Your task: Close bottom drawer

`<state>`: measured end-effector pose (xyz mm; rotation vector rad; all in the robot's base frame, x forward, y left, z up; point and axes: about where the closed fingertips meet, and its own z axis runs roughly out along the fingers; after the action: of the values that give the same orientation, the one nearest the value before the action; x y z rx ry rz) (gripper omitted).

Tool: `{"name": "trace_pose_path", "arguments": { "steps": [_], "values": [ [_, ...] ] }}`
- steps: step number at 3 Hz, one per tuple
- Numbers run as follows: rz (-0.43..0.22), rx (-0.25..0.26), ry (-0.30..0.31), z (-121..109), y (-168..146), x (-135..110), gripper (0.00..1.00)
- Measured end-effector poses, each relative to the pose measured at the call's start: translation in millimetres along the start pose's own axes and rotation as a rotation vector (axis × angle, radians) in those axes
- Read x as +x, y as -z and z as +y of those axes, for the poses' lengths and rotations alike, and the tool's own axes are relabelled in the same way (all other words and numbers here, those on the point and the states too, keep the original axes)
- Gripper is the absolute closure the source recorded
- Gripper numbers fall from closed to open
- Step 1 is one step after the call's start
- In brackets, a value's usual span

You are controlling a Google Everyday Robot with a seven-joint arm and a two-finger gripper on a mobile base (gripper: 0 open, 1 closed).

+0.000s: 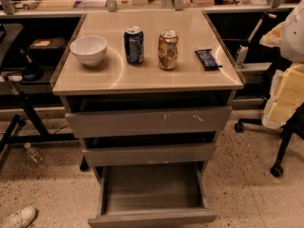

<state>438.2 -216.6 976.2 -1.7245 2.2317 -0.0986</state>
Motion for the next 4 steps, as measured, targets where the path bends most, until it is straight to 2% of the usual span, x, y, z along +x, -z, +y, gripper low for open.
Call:
{"name": "trace_pose_path", "arguments": {
  "steps": [1, 2, 4],
  "values": [
    [0.000, 0.000, 0.000, 0.0, 0.0, 0.0, 0.00],
    [0.000, 0.000, 0.000, 0.0, 0.0, 0.0, 0.20],
    [0.000, 0.000, 0.000, 0.0, 0.0, 0.0, 0.66]
  ]
}}
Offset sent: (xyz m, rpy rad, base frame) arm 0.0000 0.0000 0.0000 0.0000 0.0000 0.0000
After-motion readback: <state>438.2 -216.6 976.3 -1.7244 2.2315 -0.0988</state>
